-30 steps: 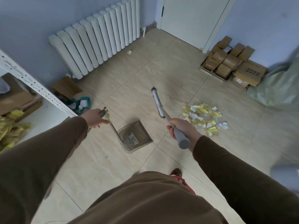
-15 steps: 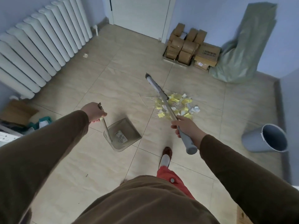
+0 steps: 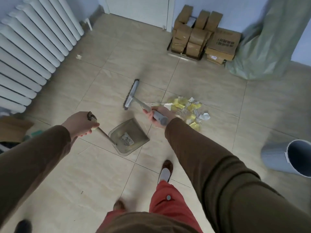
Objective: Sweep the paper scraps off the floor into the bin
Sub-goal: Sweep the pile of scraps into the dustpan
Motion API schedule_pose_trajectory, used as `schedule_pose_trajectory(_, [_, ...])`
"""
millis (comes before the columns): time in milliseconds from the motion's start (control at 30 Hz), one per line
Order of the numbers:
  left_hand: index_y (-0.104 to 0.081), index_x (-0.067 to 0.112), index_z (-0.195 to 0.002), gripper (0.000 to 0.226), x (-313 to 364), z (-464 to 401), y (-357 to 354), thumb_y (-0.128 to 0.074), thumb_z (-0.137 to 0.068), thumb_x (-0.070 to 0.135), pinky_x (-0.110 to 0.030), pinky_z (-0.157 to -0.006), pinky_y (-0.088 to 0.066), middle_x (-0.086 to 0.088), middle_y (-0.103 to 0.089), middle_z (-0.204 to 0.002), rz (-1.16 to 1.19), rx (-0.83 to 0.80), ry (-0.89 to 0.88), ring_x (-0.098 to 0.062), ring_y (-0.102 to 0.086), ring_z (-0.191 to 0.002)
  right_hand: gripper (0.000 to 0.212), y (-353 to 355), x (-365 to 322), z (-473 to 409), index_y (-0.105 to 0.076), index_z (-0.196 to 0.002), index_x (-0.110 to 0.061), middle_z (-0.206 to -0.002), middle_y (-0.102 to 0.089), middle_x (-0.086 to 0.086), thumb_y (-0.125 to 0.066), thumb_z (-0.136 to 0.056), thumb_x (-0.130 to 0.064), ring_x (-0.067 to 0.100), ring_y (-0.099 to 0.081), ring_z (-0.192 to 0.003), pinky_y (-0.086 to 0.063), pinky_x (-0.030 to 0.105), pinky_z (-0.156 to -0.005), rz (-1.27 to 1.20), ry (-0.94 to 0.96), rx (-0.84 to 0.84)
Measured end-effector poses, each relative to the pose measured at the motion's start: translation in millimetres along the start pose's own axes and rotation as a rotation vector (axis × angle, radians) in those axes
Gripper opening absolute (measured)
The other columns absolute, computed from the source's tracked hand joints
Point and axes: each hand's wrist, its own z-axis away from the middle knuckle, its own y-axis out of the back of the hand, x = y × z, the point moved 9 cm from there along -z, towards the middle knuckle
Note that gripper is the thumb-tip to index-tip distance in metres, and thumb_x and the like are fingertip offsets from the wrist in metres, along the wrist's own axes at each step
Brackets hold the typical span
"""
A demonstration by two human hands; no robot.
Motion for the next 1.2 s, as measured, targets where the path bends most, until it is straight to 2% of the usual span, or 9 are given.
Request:
schedule_pose_trajectory(67, [-0.063, 0.005, -0.087, 0.011, 12, -5, 0, -0.062, -0.085, 0.015, -0.027, -0.049, -0.036, -0.014, -0.062, -0.069, 0.014, -0.013, 0.018, -0.022, -0.045, -0.054, 0.035, 0, -16, -21, -0.056, -0.092, 0.005, -0.074, -0.066, 0.014, -0.033, -0.104, -0.018, 0.013, -0.055, -0.033, -0.047, 0.021, -0.033, -0.02, -0.039, 0.005])
schedule_pose_trajectory(167, [-0.058, 0.01, -0.081, 0.005, 31, -11, 2, -0.059, -0.085, 0.013, -0.025, -0.048, -0.032, -0.018, -0.06, -0.068, 0.013, -0.018, 0.026, -0.022, -0.04, -0.055, 0.043, 22, -36, -30, -0.061, -0.073, 0.007, -0.084, -0.058, 0.008, -0.036, -0.101, -0.013, 0.01, -0.052, -0.032, -0.045, 0.016, -0.034, -0.021, -0.042, 0.055])
schedule_pose_trajectory(300, [-0.067, 0.006, -0.093, 0.013, 55, -22, 8, -0.062, -0.087, 0.017, -0.025, -0.048, -0.036, -0.024, -0.071, -0.087, 0.013, -0.042, 0.008, -0.022, -0.047, -0.056, 0.011, 76, -61, 1, -0.049, -0.102, 0.0, -0.087, -0.053, 0.013, -0.04, -0.097, -0.003, 0.01, -0.049, -0.036, -0.049, 0.017, -0.036, -0.04, 0.034, 0.201])
schedule_pose_trajectory(400, [-0.067, 0.001, -0.094, 0.016, 74, -30, 13, -0.063, -0.088, 0.015, -0.025, -0.049, -0.038, -0.025, -0.071, -0.088, 0.004, -0.072, -0.029, -0.023, -0.049, -0.056, 0.02, 113, -71, 35, -0.044, -0.118, -0.003, -0.092, -0.053, 0.015, -0.043, -0.097, -0.003, 0.009, -0.049, -0.038, -0.049, 0.017, -0.037, -0.01, 0.07, 0.287])
schedule_pose_trajectory(633, [-0.068, -0.004, -0.093, 0.025, 116, -48, 13, -0.065, -0.091, 0.021, -0.028, -0.049, -0.042, -0.026, -0.072, -0.088, -0.037, -0.148, -0.151, -0.022, -0.052, -0.055, 0.018, 120, -54, 129, -0.051, -0.102, 0.001, -0.072, -0.055, 0.008, -0.044, -0.102, -0.016, 0.004, -0.045, -0.038, -0.043, 0.013, -0.033, -0.008, 0.136, 0.332])
schedule_pose_trajectory(833, [-0.067, -0.005, -0.096, 0.026, 146, -58, -5, -0.065, -0.091, 0.021, -0.028, -0.051, -0.042, -0.019, -0.068, -0.078, -0.046, -0.207, -0.206, -0.023, -0.052, -0.056, 0.018, 129, -43, 200, -0.05, -0.103, -0.005, -0.071, -0.055, 0.003, -0.052, -0.1, -0.023, 0.002, -0.046, -0.04, -0.043, 0.01, -0.036, -0.197, 0.234, 0.189])
schedule_pose_trajectory(1000, [-0.065, -0.006, -0.096, 0.026, 167, -64, -28, -0.064, -0.091, 0.02, -0.031, -0.053, -0.043, -0.019, -0.067, -0.076, -0.063, -0.238, -0.22, -0.024, -0.053, -0.059, 0.016, 151, -86, 211, -0.049, -0.116, -0.014, -0.086, -0.055, 0.006, -0.052, -0.101, -0.018, 0.003, -0.046, -0.041, -0.044, 0.014, -0.036, 0.028, 0.36, 0.348])
schedule_pose_trajectory(1133, [-0.066, -0.003, -0.094, 0.023, 188, -74, -29, -0.064, -0.091, 0.02, -0.028, -0.05, -0.041, -0.02, -0.069, -0.078, -0.038, -0.188, -0.219, -0.022, -0.051, -0.054, 0.038, 187, -146, 199, -0.046, -0.132, -0.02, -0.09, -0.061, 0.012, -0.049, -0.098, -0.003, 0.009, -0.05, -0.046, -0.047, 0.018, -0.04, 0.459, 0.437, 0.623])
schedule_pose_trajectory(1200, [-0.065, -0.004, -0.093, 0.023, 199, -79, -28, -0.064, -0.089, 0.019, -0.026, -0.048, -0.039, -0.018, -0.068, -0.072, -0.015, -0.173, -0.208, -0.02, -0.049, -0.051, 0.036, 211, -166, 184, -0.046, -0.131, -0.02, -0.094, -0.06, 0.013, -0.047, -0.098, -0.005, 0.015, -0.055, -0.055, -0.052, 0.022, -0.044, 0.627, 0.397, 0.709])
